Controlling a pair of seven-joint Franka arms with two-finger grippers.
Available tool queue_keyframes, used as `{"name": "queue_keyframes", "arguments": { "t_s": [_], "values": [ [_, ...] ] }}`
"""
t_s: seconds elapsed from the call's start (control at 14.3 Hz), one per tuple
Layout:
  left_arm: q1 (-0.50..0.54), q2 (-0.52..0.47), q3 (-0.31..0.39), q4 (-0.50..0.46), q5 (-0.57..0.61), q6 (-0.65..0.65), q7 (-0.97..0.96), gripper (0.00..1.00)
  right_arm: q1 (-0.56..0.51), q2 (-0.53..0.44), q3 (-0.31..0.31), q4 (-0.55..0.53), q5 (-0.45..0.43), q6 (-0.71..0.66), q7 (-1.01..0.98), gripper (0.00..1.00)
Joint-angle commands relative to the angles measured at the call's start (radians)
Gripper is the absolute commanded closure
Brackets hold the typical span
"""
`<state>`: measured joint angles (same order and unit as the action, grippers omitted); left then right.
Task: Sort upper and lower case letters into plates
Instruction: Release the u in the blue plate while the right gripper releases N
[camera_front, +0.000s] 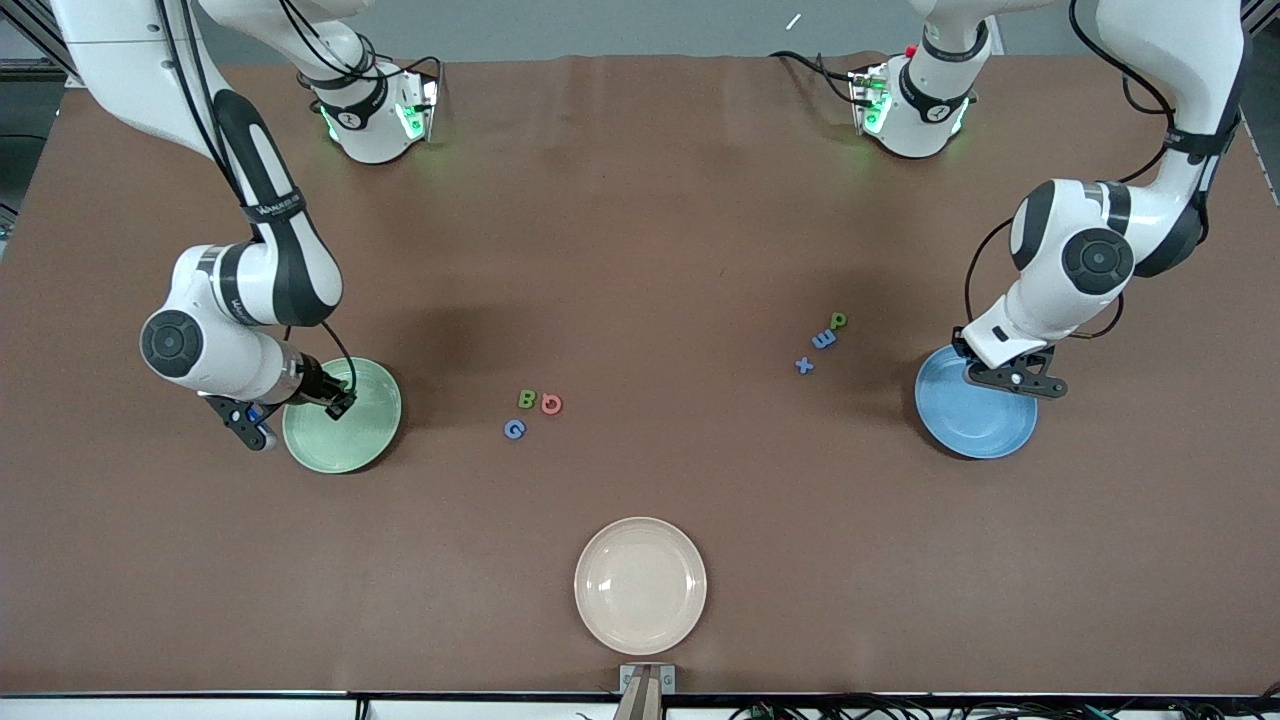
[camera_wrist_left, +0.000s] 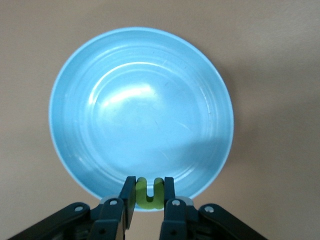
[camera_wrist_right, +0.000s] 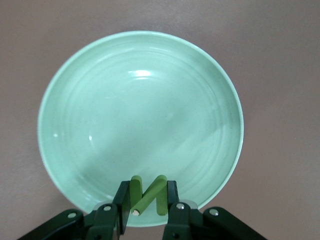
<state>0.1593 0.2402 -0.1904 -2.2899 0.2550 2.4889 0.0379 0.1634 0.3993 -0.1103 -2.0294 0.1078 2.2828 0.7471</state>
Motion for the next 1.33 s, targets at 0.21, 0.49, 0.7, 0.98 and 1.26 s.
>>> {"name": "queue_keyframes", "arguments": {
  "t_s": [0.21, 0.49, 0.7, 0.98, 1.26],
  "values": [
    [0.088, 0.111, -0.004, 0.01, 0.041, 0.123, 0.069, 0.86, -0.009, 0.026, 0.027, -0.023, 0.07, 0.072, -0.009, 0.99],
    [0.101, 0.137, -0.003, 0.032, 0.056, 0.123, 0.069, 0.86, 0.005, 0.049, 0.027, -0.023, 0.075, 0.098, -0.008, 0.99],
    [0.117, 0.142, -0.004, 0.036, 0.098, 0.123, 0.069, 0.86, 0.022, 0.072, 0.027, -0.023, 0.078, 0.126, 0.004, 0.99],
    [0.117, 0.142, -0.004, 0.038, 0.104, 0.123, 0.069, 0.85, 0.033, 0.082, 0.027, -0.023, 0.079, 0.124, 0.006, 0.89],
    [0.124, 0.159, -0.004, 0.044, 0.104, 0.134, 0.069, 0.84, 0.024, 0.075, 0.024, -0.02, 0.078, 0.095, -0.003, 0.15]
  ]
}}
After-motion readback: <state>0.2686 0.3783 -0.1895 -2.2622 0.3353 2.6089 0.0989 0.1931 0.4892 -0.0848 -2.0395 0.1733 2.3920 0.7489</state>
